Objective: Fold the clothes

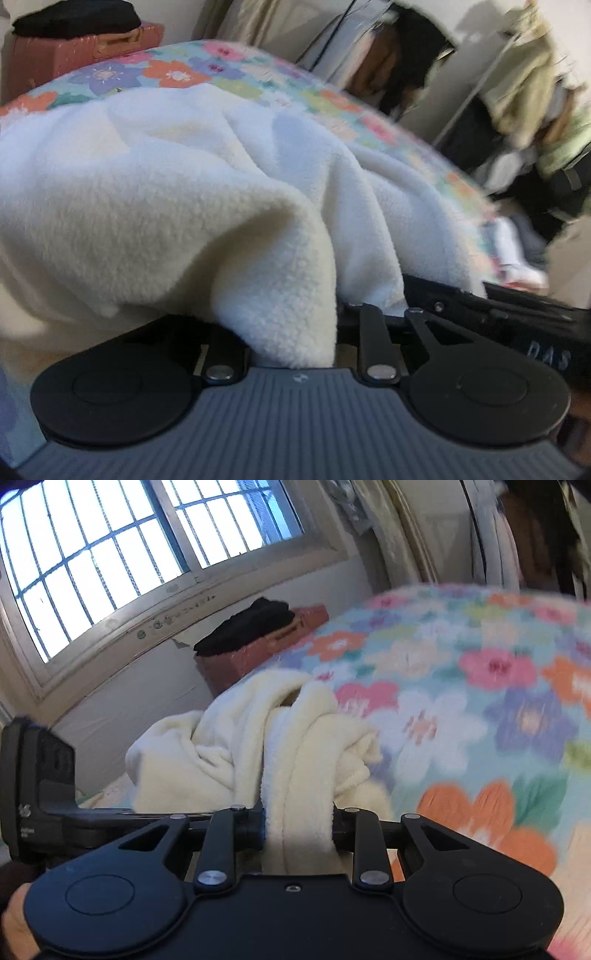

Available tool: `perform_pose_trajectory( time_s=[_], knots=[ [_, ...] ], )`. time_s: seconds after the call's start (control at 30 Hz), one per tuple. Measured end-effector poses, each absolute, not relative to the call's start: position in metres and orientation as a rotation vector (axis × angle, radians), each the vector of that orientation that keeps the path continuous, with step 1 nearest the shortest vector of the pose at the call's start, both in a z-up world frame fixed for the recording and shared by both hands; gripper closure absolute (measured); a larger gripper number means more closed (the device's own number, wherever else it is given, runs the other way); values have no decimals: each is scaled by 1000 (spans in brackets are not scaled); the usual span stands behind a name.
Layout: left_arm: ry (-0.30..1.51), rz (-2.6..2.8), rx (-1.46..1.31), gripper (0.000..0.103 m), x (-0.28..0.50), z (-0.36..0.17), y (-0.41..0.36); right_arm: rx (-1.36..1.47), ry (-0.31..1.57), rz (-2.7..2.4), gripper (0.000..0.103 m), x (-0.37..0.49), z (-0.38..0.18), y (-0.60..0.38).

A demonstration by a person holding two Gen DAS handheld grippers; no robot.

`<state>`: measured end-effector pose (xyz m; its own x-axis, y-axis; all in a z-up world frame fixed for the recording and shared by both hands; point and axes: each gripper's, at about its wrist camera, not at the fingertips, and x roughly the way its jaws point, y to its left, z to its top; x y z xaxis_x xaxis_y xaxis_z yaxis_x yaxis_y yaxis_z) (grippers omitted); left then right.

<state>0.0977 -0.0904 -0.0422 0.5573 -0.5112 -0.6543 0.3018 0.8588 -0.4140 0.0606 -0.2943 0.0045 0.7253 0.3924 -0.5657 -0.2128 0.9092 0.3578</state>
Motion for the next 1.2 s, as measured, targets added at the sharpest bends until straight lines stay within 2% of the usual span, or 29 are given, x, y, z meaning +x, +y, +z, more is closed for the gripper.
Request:
perform_pose_trajectory(
  time_s=[0.03, 0.17, 0.4, 0.7, 0.83, 0.97, 1.2],
  knots=[
    [859, -451, -214, 89, 103, -34, -104, 281, 682, 323, 74, 69, 4, -298],
    [861, -434, -168, 89, 119, -15, -133, 445, 671, 336, 74, 75, -4, -335],
    [817, -504, -153, 89, 139, 29, -211, 381, 599, 301, 74, 82, 35, -399],
    [539, -631, -79, 90, 157, 170, -340, 349, 281, 191, 74, 72, 135, -511],
    [410, -732, -109, 90, 144, 217, -365, 279, 135, 164, 74, 44, 170, -538],
    [530, -831, -146, 89, 156, 200, -371, 177, 162, 50, 74, 22, 166, -536],
    [833, -762, -38, 88, 161, 63, -375, 242, 538, -51, 73, 28, 47, -564]
  ],
)
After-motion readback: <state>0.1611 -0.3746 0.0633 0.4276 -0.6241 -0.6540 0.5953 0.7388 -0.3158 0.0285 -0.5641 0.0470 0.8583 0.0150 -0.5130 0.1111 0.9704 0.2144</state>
